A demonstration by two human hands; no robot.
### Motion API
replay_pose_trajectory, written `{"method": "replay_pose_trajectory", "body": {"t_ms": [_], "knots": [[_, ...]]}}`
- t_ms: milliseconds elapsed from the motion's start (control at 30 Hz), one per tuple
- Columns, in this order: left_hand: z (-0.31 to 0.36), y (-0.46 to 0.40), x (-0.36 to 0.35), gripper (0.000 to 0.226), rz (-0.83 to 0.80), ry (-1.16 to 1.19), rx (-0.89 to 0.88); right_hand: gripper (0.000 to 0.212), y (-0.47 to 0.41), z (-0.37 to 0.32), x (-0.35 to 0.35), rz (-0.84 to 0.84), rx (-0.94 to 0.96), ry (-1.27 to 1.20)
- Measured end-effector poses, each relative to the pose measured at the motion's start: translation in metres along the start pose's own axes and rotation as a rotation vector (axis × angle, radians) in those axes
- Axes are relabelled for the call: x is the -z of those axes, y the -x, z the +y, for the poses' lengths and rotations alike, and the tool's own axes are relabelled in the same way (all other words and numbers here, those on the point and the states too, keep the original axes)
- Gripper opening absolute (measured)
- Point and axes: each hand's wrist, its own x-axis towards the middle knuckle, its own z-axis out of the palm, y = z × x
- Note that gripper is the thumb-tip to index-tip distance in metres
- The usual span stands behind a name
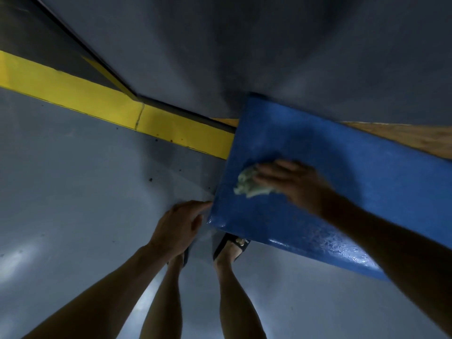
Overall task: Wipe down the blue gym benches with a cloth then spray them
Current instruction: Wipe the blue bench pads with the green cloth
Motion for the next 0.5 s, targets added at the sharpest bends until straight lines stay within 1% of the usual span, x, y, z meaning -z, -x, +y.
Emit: {"method": "replay_pose_trajectory", "body": {"t_ms": [33,100,167,200,233,267,300,333,400,467,500], "knots": [[-0.001,0.0,-0.001,0.043,-0.009,-0.01,0.005,0.061,-0.01,0.02,0.004,0.028,-0.076,-0.001],[-0.003,-0.001,-0.004,0.044,-0.011,-0.013,0.022,0.061,-0.031,0.038,0.01,0.124,-0.375,-0.078],[-0.003,-0.001,-0.008,0.043,0.004,0.0,0.031,0.066,-0.049,0.022,0.01,0.201,-0.635,-0.186],[-0.003,-0.001,-0.009,0.042,0.016,0.019,0.033,0.069,-0.054,0.005,0.007,0.221,-0.72,-0.227],[-0.003,-0.001,-0.01,0.042,0.031,0.034,0.032,0.071,-0.056,-0.016,0.004,0.237,-0.763,-0.263],[-0.005,-0.001,-0.012,0.041,0.044,0.042,0.034,0.072,-0.056,-0.04,0.001,0.238,-0.746,-0.29],[-0.008,-0.001,-0.012,0.04,0.051,0.043,0.043,0.072,-0.052,-0.065,-0.003,0.219,-0.67,-0.303],[-0.01,-0.001,-0.013,0.037,0.06,0.041,0.05,0.071,-0.045,-0.089,-0.009,0.178,-0.547,-0.291],[-0.016,0.001,-0.014,0.027,0.065,0.022,0.054,0.066,-0.028,-0.119,-0.015,0.055,-0.237,-0.233],[-0.019,0.006,-0.011,0.021,0.035,-0.019,0.044,0.063,-0.024,-0.108,-0.014,-0.035,0.025,-0.162],[-0.02,0.009,-0.009,0.021,0.015,-0.028,0.046,0.061,-0.03,-0.093,-0.012,-0.047,0.092,-0.121]]}}
